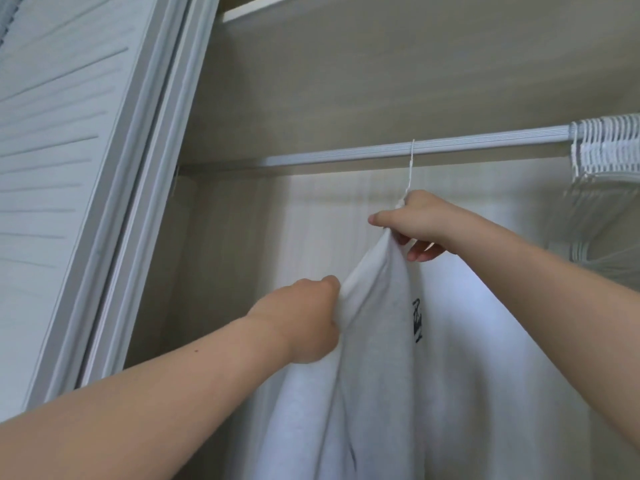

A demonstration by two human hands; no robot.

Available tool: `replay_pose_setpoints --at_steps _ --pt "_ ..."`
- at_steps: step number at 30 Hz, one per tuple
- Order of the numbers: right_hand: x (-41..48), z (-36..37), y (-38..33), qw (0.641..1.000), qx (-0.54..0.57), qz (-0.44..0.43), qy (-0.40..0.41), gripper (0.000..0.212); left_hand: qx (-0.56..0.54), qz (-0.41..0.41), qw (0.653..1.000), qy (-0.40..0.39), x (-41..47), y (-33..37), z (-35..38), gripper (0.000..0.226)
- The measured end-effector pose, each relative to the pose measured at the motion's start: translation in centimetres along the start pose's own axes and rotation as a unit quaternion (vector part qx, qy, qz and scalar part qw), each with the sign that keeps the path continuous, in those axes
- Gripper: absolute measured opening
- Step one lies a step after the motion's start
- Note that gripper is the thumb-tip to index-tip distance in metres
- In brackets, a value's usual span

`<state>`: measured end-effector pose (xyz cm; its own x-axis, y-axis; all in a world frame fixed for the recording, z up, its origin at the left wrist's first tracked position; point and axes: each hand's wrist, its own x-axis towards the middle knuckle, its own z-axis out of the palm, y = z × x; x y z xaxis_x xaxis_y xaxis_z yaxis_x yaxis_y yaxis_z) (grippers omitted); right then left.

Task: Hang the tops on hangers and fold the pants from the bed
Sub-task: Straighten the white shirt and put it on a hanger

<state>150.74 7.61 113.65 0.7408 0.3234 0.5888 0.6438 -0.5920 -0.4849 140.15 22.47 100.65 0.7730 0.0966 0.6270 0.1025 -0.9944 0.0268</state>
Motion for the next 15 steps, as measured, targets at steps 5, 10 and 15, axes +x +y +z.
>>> replay_pose_setpoints --at_steps 5,10,15 --pt "-2.3 0.6 -0.8 0.996 -0.086 0.01 0.009 0.073 0.001 0.003 1.0 0.008 -1.8 -1.3 -0.7 0.022" --pt "-3.1 2.3 -2.3 0.999 -0.023 -0.014 -0.036 0.037 -0.043 -0.012 0.999 0.005 -3.3 -1.4 -1.2 0.027" --pt "-3.4 4.0 -4.5 1.0 0.015 -0.018 0.014 0.032 -0.088 -0.017 0.996 -0.004 -5.5 -1.4 -0.8 0.027"
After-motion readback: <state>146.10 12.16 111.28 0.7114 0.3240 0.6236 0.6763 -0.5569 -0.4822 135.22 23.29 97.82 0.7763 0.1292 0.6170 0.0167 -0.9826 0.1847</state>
